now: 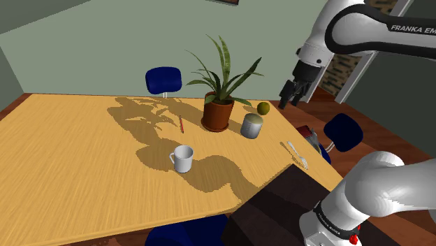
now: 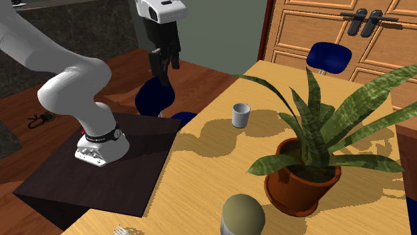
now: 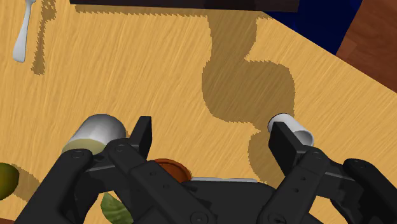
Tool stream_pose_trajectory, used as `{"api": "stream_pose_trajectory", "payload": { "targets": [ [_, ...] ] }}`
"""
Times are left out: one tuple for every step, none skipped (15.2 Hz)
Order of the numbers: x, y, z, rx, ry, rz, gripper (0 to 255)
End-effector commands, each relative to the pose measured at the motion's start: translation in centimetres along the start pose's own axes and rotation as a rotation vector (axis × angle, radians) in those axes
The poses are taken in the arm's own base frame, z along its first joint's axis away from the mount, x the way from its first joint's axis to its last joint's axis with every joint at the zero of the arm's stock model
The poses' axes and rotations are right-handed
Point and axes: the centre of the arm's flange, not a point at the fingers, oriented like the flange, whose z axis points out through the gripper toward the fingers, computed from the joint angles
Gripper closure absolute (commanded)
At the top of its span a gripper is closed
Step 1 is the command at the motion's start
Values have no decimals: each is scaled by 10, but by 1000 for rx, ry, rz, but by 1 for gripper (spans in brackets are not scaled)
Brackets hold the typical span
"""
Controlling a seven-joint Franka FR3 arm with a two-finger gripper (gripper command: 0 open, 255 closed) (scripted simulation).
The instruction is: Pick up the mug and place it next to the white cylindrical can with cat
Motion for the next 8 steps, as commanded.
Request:
{"api": "stream_pose_trajectory", "payload": {
  "targets": [
    [0, 0, 0, 0, 0, 0, 0],
    [7, -7, 9, 0, 0, -2, 0],
    [13, -13, 19, 0, 1, -3, 0],
    [20, -20, 28, 1, 1, -5, 0],
    [26, -27, 37, 1, 2, -6, 0],
    [33, -34, 46, 1, 2, -8, 0],
    [39, -40, 56, 1, 3, -9, 0],
    [45, -47, 65, 1, 3, -11, 0]
  ]
}}
